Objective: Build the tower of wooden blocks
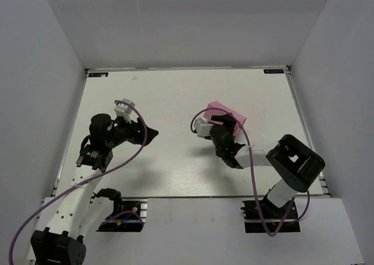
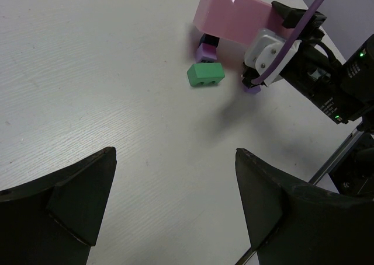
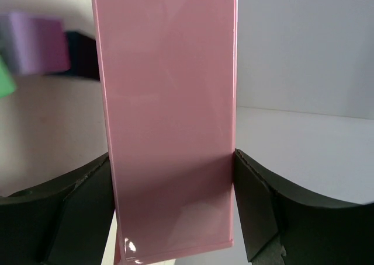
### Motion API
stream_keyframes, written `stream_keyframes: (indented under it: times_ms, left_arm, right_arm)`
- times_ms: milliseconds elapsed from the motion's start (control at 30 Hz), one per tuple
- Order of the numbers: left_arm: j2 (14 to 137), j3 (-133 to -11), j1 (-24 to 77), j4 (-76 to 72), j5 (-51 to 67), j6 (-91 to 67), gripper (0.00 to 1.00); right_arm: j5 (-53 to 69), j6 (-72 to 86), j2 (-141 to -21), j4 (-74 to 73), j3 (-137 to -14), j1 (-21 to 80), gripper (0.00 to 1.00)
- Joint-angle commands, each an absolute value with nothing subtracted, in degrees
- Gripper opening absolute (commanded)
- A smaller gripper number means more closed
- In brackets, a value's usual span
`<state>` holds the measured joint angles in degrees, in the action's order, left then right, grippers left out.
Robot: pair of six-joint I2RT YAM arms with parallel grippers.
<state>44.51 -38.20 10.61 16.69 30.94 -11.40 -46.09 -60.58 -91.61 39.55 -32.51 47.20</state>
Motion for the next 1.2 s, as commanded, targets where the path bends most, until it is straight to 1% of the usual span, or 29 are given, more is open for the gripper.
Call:
stream_keyframes:
  times_ms: [0, 33, 67, 100, 133, 167, 200, 233, 267, 300, 333, 400, 433, 533, 633, 733, 867, 933, 967, 1000, 1067, 1133, 1167]
  left_arm:
    - [43.77, -39.99, 10.72, 15.64, 31.73, -10.81, 0.93]
    - [43.77, -39.99, 10.72, 15.64, 31.73, -10.81, 0.93]
    - [43.77, -39.99, 10.72, 15.64, 31.73, -10.81, 0.93]
    - [43.77, -39.99, 10.72, 15.64, 31.73, -10.81, 0.93]
    - [43.77, -39.99, 10.72, 15.64, 31.73, -10.81, 0.93]
    - [43.77, -39.99, 10.72, 15.64, 31.73, -10.81, 0.93]
    - [43.77, -39.99, 10.72, 15.64, 31.73, -10.81, 0.93]
    - [43.77, -39.99, 10.72, 15.64, 31.73, -10.81, 0.93]
    - [43.77, -39.99, 10.72, 15.64, 31.73, -10.81, 0.93]
    - [43.77, -39.99, 10.72, 15.64, 31.73, -10.81, 0.93]
    - [43.77, -39.99, 10.72, 15.64, 31.73, -10.81, 0.93]
    - [43.77, -39.99, 10.72, 15.64, 31.21, -10.81, 0.93]
    - [43.77, -39.99, 10.72, 15.64, 31.20, -10.81, 0.93]
    - [43.77, -39.99, 10.72, 15.64, 31.20, -10.81, 0.93]
    - [43.77, -39.99, 10.72, 15.64, 31.20, -10.81, 0.93]
    - [43.77, -39.99, 10.72, 15.64, 31.20, -10.81, 0.93]
    - [43.77, -39.46, 10.72, 15.64, 31.20, -10.81, 0.93]
    - [43.77, -39.46, 10.72, 15.64, 31.20, -10.81, 0.93]
    - [43.77, -39.46, 10.72, 15.64, 31.20, -10.81, 0.93]
    - [43.77, -39.46, 10.72, 15.64, 31.20, -10.81, 0.93]
    - [43.25, -39.46, 10.72, 15.64, 31.20, -10.81, 0.93]
    - [43.24, -39.46, 10.72, 15.64, 31.20, -10.81, 0.93]
    - [43.24, -39.46, 10.72, 15.64, 31.20, -10.81, 0.93]
  right_arm:
    - [-47.04, -62.51, -93.07, 38.36, -32.24, 47.73, 0.00]
    - [-45.46, -58.75, -93.25, 31.36, -35.82, 47.72, 0.00]
    - [-43.26, -52.01, -93.51, 25.20, -36.82, 47.90, 0.00]
    - [-42.98, -51.60, -93.95, 24.88, -37.09, 48.16, 0.00]
    - [-43.67, -52.03, -94.30, 28.35, -36.74, 48.43, 0.00]
    - [-43.94, -52.55, -94.13, 28.74, -36.83, 48.60, 0.00]
    - [-41.77, -51.43, -93.43, 27.17, -38.83, 47.82, 0.00]
    - [-40.36, -47.94, -93.08, 18.98, -39.98, 47.64, 0.00]
    - [-39.38, -46.60, -92.99, 18.55, -40.77, 47.20, 0.00]
    - [-40.77, -46.50, -92.64, 19.85, -40.17, 47.37, 0.00]
    - [-42.26, -49.28, -92.90, 29.17, -39.30, 47.37, 0.00]
    - [-46.81, -54.54, -92.81, 34.87, -37.45, 46.94, 0.00]
    - [-47.02, -54.58, -92.20, 37.07, -37.44, 46.85, 0.00]
    - [-47.72, -53.79, -90.44, 38.83, -37.62, 45.97, 0.00]
    - [-48.95, -56.16, -91.31, 40.43, -37.18, 45.18, 0.00]
    - [-46.94, -51.09, -92.28, 32.91, -38.40, 44.65, 0.00]
    - [-46.67, -49.66, -91.32, 32.26, -40.33, 42.64, 0.00]
    - [-45.62, -45.99, -88.87, 27.36, -42.88, 40.44, 0.00]
    - [-41.79, -42.05, -87.64, 22.46, -46.20, 38.60, 0.00]
    - [-40.62, -39.05, -86.93, 18.24, -47.01, 37.71, 0.00]
    - [-36.23, -35.88, -84.99, 12.43, -50.08, 33.77, 0.00]
    - [-34.03, -33.32, -84.47, 9.77, -51.41, 30.78, 0.00]
    - [-30.19, -30.18, -84.20, 6.97, -53.07, 28.93, 0.00]
